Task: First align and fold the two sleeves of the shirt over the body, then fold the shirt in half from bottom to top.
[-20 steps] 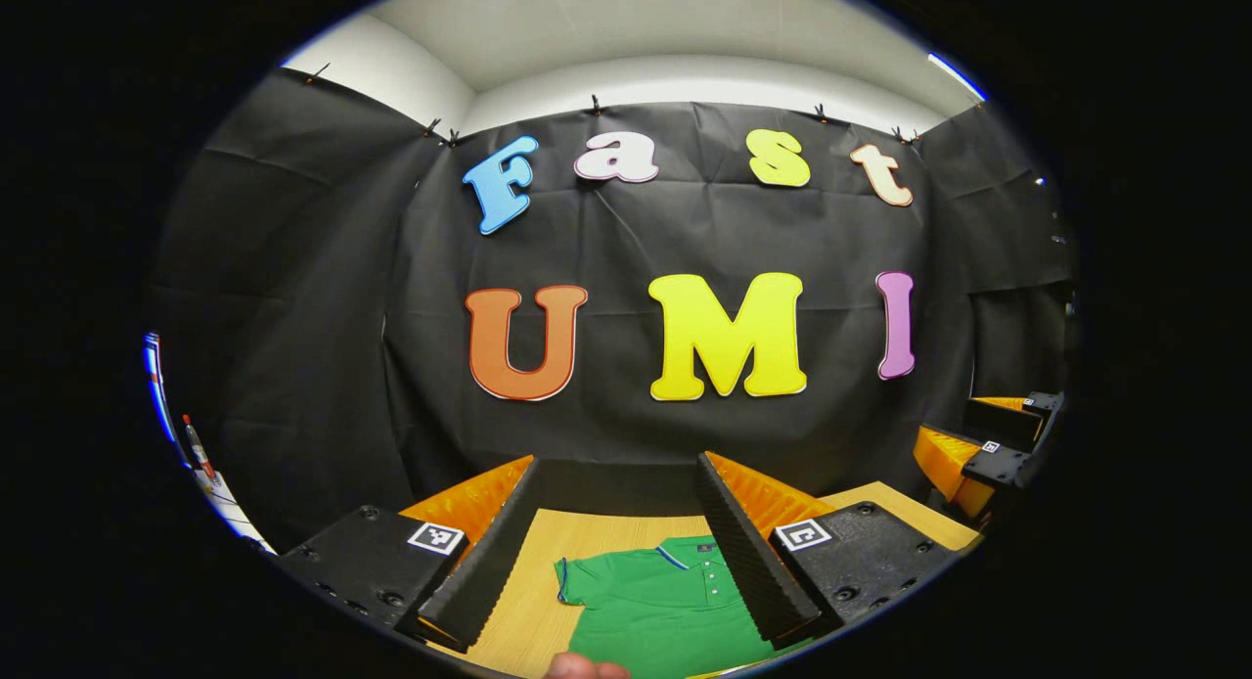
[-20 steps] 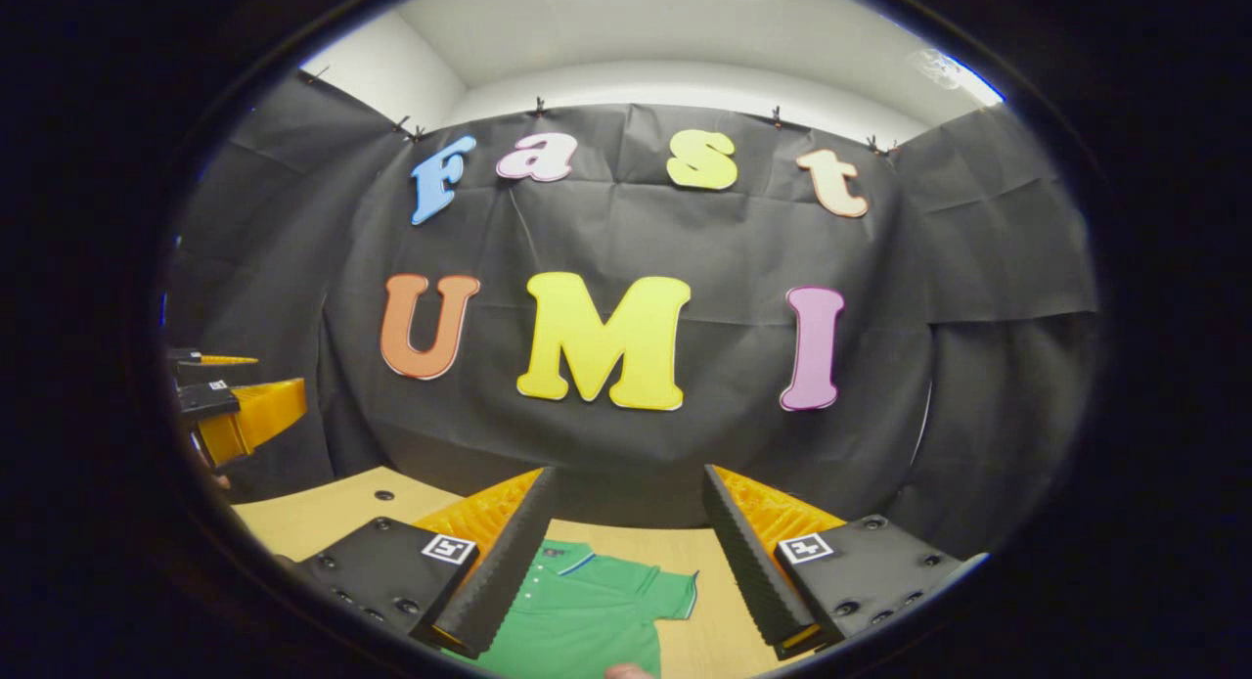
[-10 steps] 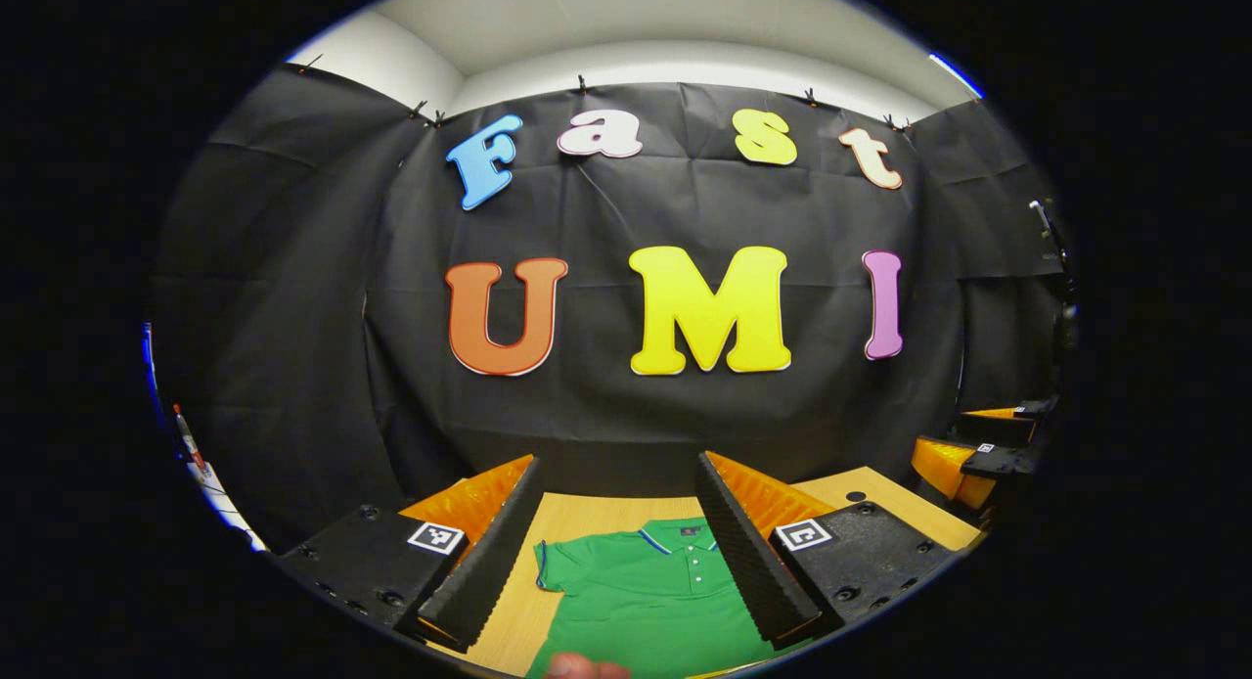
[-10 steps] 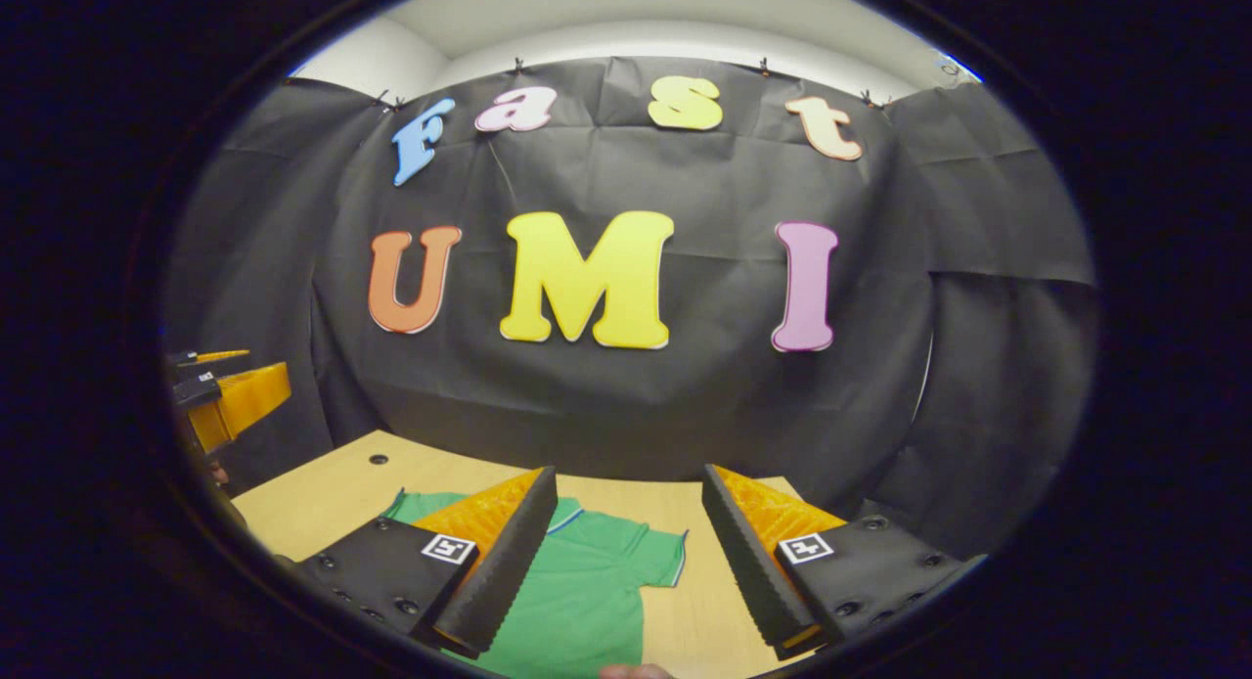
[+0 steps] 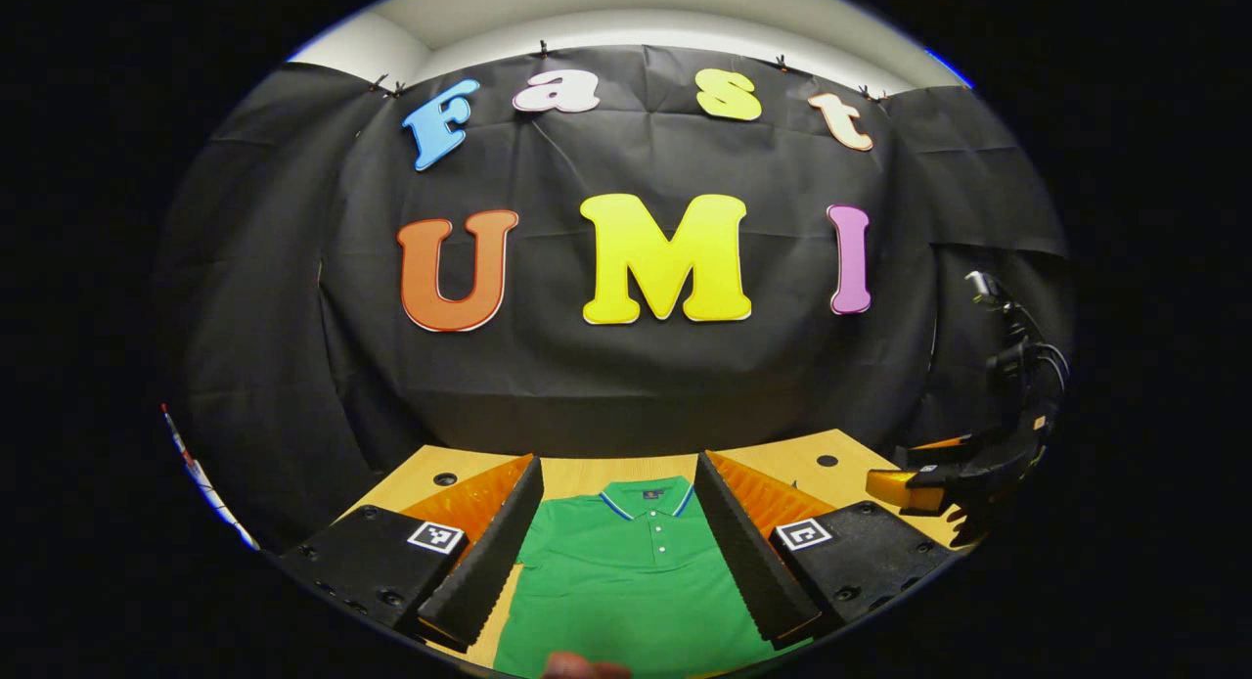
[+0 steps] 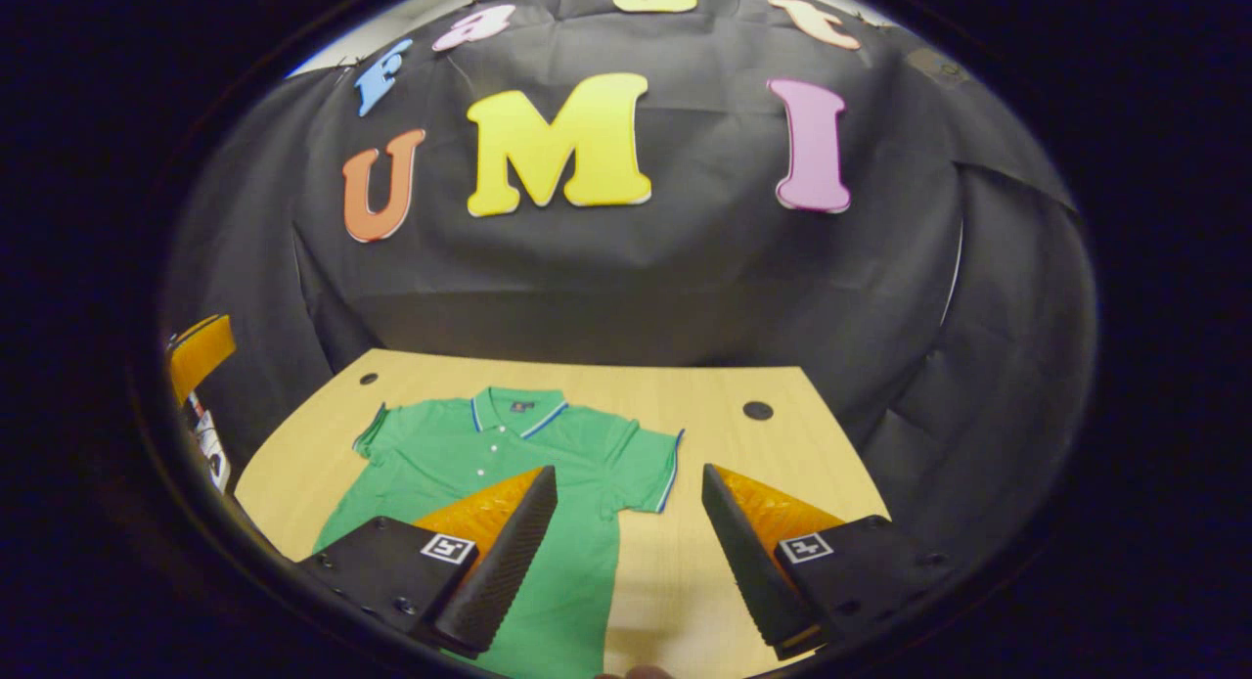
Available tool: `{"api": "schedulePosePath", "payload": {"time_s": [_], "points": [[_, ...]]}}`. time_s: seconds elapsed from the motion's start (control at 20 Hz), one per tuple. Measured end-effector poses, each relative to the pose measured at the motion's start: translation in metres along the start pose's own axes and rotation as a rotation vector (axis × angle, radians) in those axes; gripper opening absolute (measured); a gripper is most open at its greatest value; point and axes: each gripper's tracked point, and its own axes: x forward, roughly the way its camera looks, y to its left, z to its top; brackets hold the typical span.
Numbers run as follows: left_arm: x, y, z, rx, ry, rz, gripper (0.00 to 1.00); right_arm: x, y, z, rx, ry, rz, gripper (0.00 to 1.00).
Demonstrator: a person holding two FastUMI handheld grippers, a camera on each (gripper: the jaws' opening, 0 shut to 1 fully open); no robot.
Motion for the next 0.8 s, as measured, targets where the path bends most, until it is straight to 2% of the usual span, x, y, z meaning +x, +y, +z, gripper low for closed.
{"api": "schedulePosePath", "payload": {"time_s": [0.2,0.55,0.8], "points": [[0.001,0.005,-0.015,-0.022,0.053,0.021,1.00,0.043,-0.027,-0.018,0.026,0.130,-0.022,0.96],[-0.001,0.020,-0.034,-0.037,0.129,0.092,1.00,0.131,-0.052,-0.037,0.155,0.352,-0.008,0.96],[0.001,0.024,-0.047,-0.042,0.179,0.123,1.00,0.185,-0.056,-0.046,0.182,0.415,-0.008,0.99]]}}
